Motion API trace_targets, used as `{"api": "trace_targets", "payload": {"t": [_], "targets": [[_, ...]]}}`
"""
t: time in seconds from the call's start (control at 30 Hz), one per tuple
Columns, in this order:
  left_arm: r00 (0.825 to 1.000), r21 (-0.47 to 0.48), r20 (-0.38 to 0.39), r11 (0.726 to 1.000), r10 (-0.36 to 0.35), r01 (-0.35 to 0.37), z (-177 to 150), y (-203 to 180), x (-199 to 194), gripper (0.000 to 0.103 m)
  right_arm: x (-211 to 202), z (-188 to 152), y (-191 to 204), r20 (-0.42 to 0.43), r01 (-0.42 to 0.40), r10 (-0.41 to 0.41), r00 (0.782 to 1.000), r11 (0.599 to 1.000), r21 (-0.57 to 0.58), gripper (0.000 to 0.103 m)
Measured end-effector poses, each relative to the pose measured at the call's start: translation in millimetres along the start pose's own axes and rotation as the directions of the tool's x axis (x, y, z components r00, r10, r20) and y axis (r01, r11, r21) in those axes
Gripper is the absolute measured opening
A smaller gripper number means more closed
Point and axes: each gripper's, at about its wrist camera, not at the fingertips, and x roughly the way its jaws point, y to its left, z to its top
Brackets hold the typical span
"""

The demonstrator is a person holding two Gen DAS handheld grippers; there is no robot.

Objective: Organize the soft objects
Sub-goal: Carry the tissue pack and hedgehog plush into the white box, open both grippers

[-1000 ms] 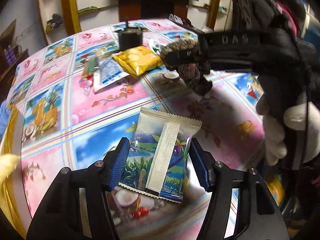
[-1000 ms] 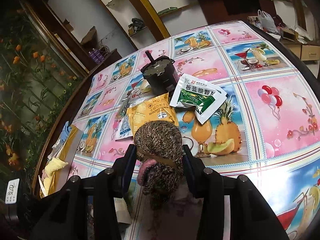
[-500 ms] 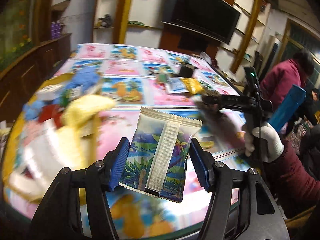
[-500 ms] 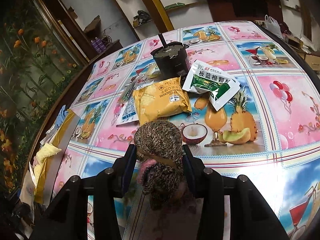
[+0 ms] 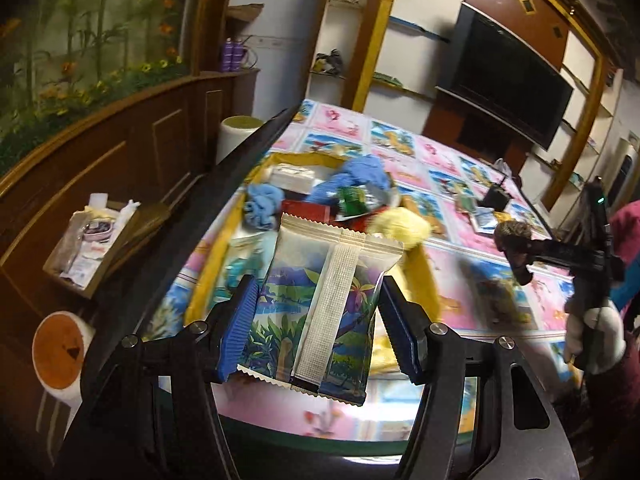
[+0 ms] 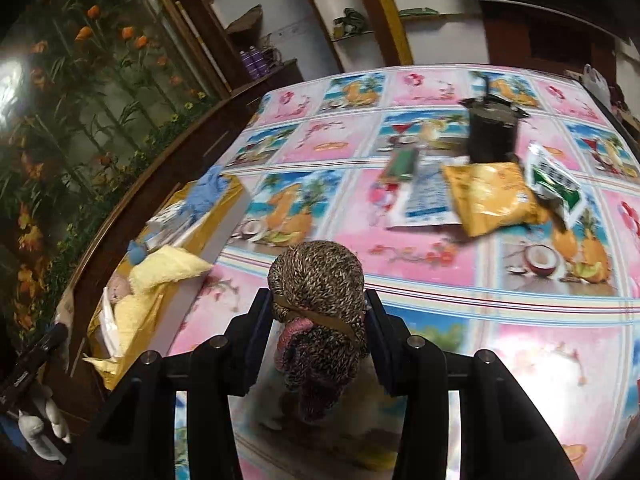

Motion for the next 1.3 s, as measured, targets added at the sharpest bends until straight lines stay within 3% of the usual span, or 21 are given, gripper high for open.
{"api": "trace_targets", "payload": {"t": [0.23,0.33,0.43,0.63,0.87,1.1,1.3], "targets": [[0.995,-0.023,-0.07,0.997,0.075,-0.076,9.6,30.5,36.9,0.062,31.6,25.3,105.4,-0.067,-0.122,0.114,0.991,0.985,-0.123,0.045],[0.994,-0.063,-0.108,0.998,0.011,-0.017,7.5,39.2,44.9,0.063,48.4,34.7,141.9,-0.083,-0.138,0.125,0.989,0.975,-0.172,0.045],[0.996,-0.084,-0.079,0.996,-0.031,0.024,4.8,44.5,36.7,0.063,70.4,42.0,172.5,-0.111,-0.155,0.134,0.985,0.966,-0.208,0.045],[0.999,-0.116,0.006,0.992,-0.045,0.045,5.8,56.2,6.4,0.065,119.1,46.5,210.7,-0.17,-0.151,0.11,0.979,0.956,-0.251,0.045],[0.999,-0.124,0.036,0.992,-0.014,0.018,1.5,57.5,-8.3,0.065,136.6,36.3,219.9,-0.186,-0.146,0.104,0.977,0.961,-0.233,0.055],[0.998,-0.106,0.049,0.993,0.051,-0.046,-4.1,42.7,-16.6,0.065,91.0,31.7,202.0,-0.093,-0.141,0.122,0.988,0.963,-0.229,0.06],[0.992,-0.057,0.063,0.993,0.111,-0.108,-9.6,13.5,-25.9,0.065,47.2,5.0,164.5,-0.031,-0.101,0.096,0.995,0.968,-0.228,0.061]]}}
